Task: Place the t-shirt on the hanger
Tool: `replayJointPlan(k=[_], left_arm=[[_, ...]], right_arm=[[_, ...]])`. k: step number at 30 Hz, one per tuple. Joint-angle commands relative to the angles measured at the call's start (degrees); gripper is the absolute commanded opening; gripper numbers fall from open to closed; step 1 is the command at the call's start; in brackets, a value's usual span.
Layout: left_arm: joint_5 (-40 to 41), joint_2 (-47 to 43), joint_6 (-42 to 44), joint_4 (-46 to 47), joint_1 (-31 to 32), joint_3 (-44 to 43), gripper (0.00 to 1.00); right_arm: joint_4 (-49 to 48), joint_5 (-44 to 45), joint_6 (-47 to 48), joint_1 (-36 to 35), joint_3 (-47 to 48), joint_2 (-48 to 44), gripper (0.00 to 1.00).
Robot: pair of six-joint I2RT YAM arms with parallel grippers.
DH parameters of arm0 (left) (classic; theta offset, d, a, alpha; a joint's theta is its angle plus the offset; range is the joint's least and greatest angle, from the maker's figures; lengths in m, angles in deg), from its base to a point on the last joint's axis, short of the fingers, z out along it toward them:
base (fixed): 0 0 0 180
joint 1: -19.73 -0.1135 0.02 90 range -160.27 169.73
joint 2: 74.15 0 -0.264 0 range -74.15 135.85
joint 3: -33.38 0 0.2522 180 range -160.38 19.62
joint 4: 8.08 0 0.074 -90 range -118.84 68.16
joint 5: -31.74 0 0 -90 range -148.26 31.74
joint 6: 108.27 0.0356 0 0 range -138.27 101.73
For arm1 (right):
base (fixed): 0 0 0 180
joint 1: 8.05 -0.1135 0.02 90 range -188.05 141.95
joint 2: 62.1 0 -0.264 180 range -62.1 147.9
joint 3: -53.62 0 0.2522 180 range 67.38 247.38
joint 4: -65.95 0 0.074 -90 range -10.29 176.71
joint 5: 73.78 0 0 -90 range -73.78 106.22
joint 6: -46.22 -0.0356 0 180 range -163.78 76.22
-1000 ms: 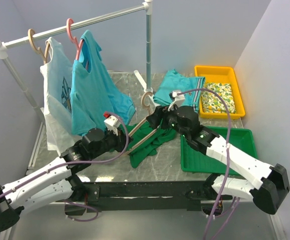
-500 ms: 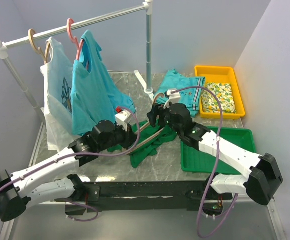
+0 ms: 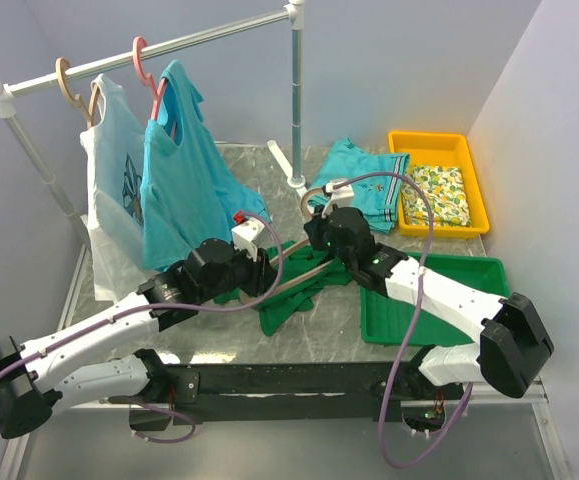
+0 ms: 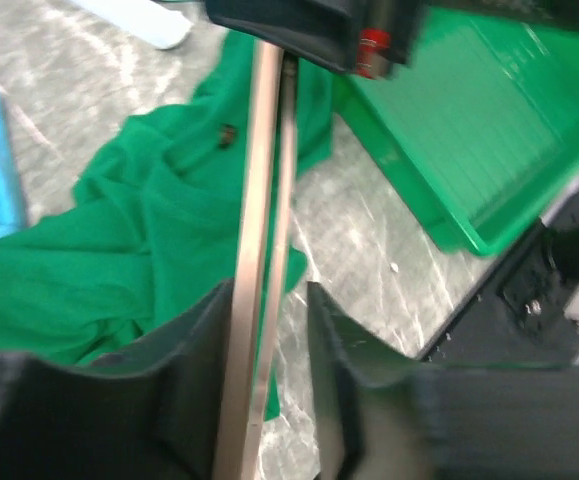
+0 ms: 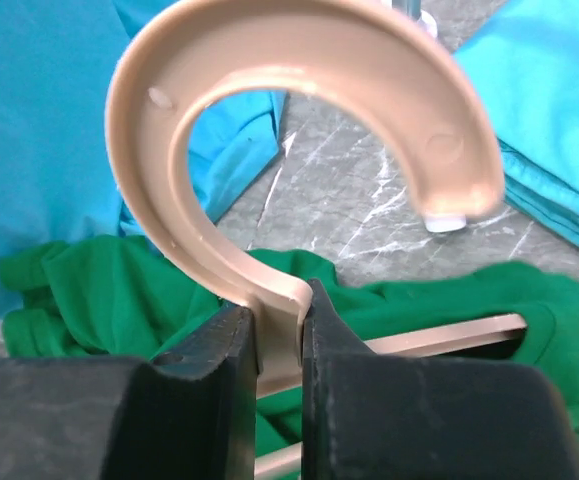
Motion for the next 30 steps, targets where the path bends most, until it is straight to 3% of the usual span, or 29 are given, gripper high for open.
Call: replayJointPlan(k=[1,2,5,8,12,20,30], left_arm=[[9.2,-2.0,-5.6,-0.7,0.2,-3.4,0.52],[13.3,-2.5,-8.6,-1.0,0.2,-3.4,0.58],[18.0,-4.9,-13.3,-1.2,-0.1,-3.6,0.64],[17.5,-3.7,-15.2,-2.6,-1.4,-5.7,0.68],[17.4,2.9,-16.2,-7.7,-3.6,-11.9,0.64],[5.9,18.9,-9.6,-10.2,-7.4,-19.4,0.46],[1.4,27.3,-7.0,-10.2,-6.0,-19.4,0.57]], right_arm=[[-8.5,1.2,0.0,-0.4,-1.7,-1.4,0.00],[-9.3,1.5,0.3,-0.5,-2.3,-2.0,0.00],[-11.7,2.8,0.8,-0.8,-4.6,-3.0,0.00],[-13.5,3.6,1.2,-0.9,-6.5,-4.0,0.00],[-16.4,4.2,1.0,-1.0,-10.3,-6.3,0.00],[-21.0,3.5,1.6,-1.5,-15.9,-11.3,0.00],[-21.2,3.2,1.9,-1.9,-16.6,-12.9,0.00]])
